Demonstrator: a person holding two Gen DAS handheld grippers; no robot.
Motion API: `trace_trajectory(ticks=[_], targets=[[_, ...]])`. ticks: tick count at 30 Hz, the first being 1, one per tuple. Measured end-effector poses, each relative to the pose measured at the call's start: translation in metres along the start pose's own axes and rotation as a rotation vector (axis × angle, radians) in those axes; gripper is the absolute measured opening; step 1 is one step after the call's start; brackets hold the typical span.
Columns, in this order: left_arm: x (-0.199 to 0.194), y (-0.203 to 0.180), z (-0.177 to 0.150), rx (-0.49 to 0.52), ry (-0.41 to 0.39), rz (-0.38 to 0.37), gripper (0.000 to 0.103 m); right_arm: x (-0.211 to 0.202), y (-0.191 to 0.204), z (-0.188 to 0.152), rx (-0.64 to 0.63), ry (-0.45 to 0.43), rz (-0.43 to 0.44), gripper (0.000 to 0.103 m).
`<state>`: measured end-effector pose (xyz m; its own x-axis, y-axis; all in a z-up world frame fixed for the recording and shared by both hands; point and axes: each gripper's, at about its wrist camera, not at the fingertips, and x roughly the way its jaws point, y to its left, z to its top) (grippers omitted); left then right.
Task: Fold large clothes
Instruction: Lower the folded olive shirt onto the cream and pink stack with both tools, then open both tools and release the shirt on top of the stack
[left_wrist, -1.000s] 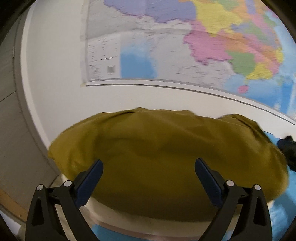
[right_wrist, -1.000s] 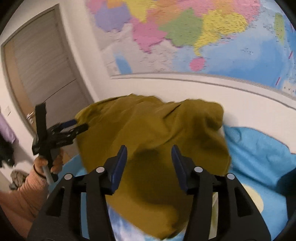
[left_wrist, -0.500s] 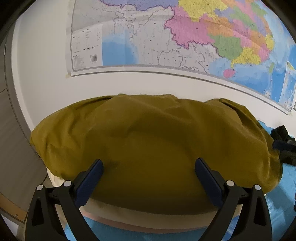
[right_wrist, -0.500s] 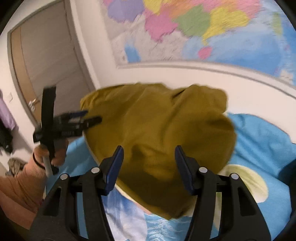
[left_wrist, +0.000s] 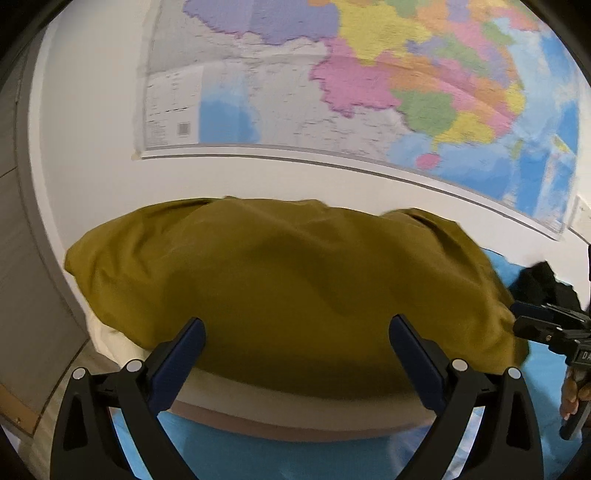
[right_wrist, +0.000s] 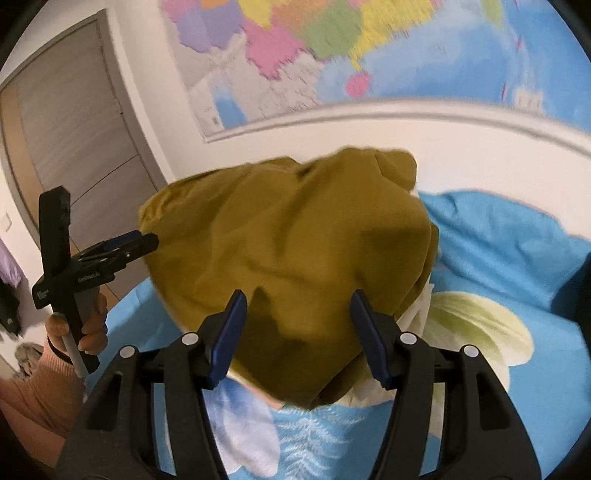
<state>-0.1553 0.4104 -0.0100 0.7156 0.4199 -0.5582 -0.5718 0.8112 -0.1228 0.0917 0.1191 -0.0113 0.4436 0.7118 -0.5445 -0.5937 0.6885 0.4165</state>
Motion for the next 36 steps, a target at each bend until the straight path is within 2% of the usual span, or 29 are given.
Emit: trace_trajectory(ticks=[2,7,10,13,17,20,27,36], targets=[[0.000,-0.011,-0.004,0.020,0.001,-0.018,0.096,-0.004,0.011,-0.007,-0.040,-0.017,-0.004,0.058],[0.012,-0.027,-0.014,0.040,0.028,-0.004,0.096,0.017,0.024,-0.026,-0.070,0.054,-0.026,0.056],[0.015,-0.030,-0.018,0.028,0.044,0.023,0.096,0.016,0.024,-0.028,-0.053,0.041,-0.023,0.057],[0.004,-0.034,-0.021,0.008,0.043,0.000,0.096,0.007,0.025,-0.031,-0.043,0.021,-0.023,0.058],[-0.011,-0.043,-0.033,-0.029,0.044,0.004,0.096,-0.002,0.033,-0.040,-0.051,0.001,-0.020,0.069],[-0.023,-0.051,-0.043,-0.052,0.038,0.017,0.096,-0.007,0.040,-0.048,-0.056,-0.006,-0.028,0.082],[-0.048,-0.065,-0.061,-0.081,0.048,0.055,0.096,-0.021,0.052,-0.069,-0.073,-0.007,-0.056,0.095],[-0.070,-0.076,-0.077,-0.087,0.045,0.092,0.096,-0.038,0.060,-0.084,-0.074,-0.009,-0.066,0.097]])
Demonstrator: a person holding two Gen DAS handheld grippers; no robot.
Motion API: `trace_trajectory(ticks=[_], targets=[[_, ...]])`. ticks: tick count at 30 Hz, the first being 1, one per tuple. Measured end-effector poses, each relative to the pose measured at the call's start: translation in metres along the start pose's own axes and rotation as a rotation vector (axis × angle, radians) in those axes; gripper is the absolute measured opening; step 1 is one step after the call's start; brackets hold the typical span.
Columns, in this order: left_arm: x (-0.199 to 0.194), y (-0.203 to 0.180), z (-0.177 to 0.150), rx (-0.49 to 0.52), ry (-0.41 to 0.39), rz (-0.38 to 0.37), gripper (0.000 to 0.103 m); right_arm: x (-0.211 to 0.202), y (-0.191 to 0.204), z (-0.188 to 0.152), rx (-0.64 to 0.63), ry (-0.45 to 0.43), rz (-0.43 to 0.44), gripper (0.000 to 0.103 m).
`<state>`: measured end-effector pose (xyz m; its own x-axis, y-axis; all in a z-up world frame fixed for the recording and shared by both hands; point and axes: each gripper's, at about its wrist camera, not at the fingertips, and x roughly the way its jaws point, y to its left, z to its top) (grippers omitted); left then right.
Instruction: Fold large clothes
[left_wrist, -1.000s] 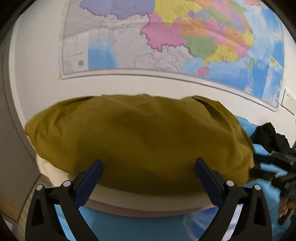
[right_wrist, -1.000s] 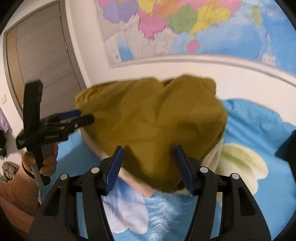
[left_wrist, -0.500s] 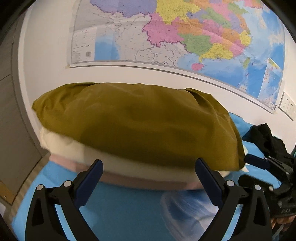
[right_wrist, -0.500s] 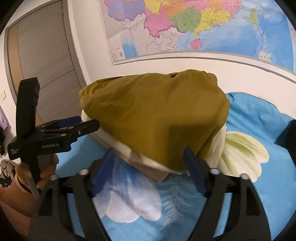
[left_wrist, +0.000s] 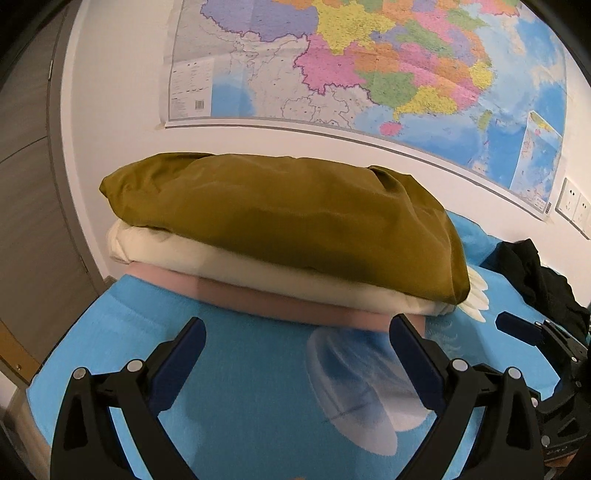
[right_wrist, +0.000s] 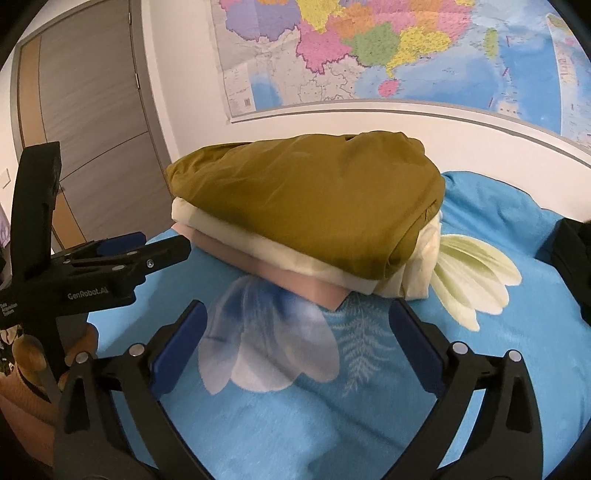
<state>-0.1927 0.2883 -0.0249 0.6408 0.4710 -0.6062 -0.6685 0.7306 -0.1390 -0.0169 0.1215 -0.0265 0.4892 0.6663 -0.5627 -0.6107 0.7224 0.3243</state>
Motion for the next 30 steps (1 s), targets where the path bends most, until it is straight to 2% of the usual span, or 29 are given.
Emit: trace_trajectory(ticks=[30], targets=[[-0.020,-0.008,-0.022,0.014,0.003,0.048,0.096,-0.024,0.020,-0.017,-0.028,-0.017,-0.007,0.097]])
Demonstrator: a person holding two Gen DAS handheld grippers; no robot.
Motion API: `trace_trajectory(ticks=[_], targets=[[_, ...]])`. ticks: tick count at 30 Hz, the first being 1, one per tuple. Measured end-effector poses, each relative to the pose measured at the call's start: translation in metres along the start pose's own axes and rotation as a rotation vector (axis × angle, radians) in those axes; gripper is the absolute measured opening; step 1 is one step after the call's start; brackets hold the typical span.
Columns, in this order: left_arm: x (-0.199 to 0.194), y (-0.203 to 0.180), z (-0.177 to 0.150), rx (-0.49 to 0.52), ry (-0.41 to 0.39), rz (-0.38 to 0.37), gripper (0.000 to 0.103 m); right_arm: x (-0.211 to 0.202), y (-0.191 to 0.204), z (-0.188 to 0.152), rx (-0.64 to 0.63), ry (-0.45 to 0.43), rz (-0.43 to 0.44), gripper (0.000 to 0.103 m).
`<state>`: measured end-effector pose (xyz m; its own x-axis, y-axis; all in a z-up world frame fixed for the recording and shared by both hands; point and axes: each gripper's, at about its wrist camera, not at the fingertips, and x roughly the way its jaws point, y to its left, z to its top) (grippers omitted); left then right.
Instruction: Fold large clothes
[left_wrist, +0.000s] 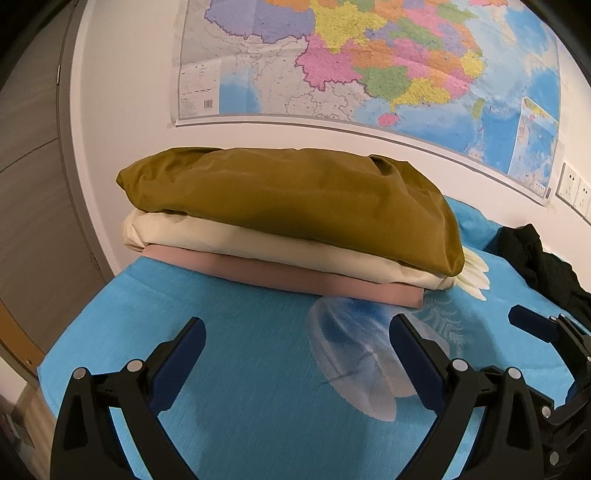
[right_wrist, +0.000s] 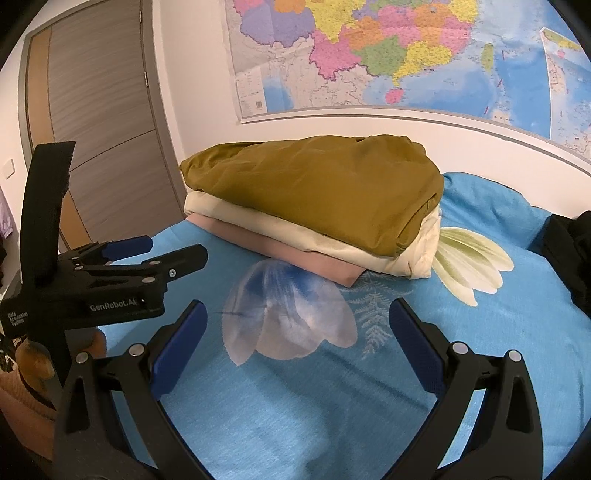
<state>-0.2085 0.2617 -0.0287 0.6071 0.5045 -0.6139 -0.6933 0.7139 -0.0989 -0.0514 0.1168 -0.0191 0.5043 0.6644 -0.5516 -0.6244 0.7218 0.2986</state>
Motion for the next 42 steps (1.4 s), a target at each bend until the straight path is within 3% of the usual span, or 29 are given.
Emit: trace_trajectory(ticks=[42], targets=[[-0.003,-0.004,-0.015,0.011,0.016,-0.018,0.096,-0.009,0.004,-0.005,0.019,-0.006,0.006,0.097]])
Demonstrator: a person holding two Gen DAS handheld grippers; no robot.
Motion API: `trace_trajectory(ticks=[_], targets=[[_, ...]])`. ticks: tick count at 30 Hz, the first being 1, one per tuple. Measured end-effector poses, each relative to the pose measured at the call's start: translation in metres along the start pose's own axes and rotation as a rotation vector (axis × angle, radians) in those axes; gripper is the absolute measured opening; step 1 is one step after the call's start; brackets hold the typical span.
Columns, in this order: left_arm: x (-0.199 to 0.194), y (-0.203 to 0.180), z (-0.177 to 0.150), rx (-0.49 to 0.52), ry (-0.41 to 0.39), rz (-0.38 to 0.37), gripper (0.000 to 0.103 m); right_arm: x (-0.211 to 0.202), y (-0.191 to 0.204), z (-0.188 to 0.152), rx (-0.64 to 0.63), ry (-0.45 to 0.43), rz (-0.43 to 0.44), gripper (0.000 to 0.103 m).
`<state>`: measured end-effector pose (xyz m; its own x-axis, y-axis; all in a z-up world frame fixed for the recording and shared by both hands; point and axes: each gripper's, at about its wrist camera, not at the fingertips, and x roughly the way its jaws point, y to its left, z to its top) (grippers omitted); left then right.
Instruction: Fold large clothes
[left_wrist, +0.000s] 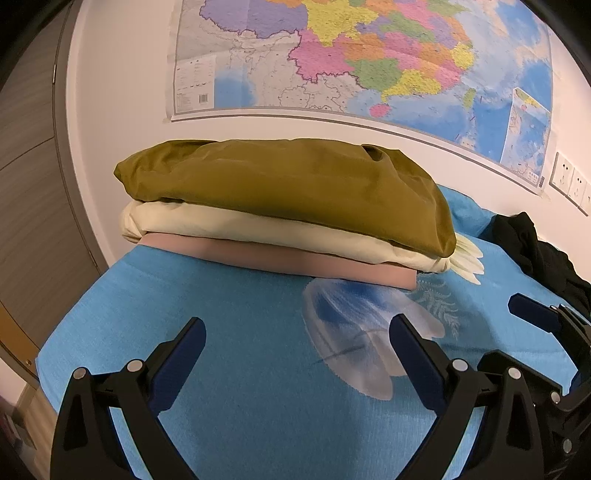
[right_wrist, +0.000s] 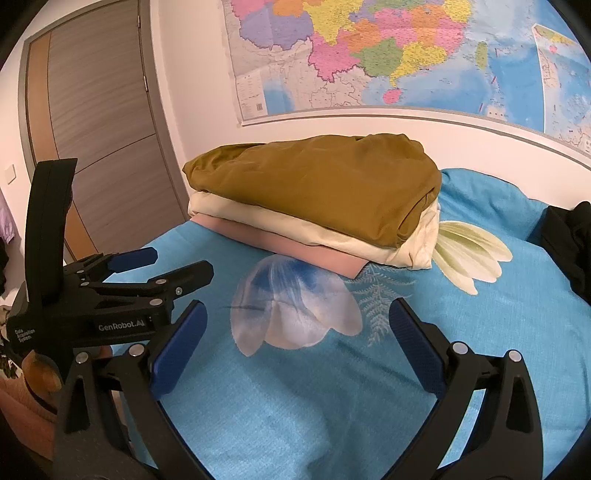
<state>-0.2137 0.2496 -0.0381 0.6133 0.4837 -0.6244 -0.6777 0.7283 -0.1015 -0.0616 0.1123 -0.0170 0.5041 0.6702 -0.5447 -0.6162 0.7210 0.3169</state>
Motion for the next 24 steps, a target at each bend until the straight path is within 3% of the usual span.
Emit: trace_trajectory(ticks=[24], targets=[[0.0017,-0.0045,-0.0022,0.012,0.003,-0.005,0.096,0.0003,-0.0029,-0.0030,0.021,0.000,0.005,0.097]])
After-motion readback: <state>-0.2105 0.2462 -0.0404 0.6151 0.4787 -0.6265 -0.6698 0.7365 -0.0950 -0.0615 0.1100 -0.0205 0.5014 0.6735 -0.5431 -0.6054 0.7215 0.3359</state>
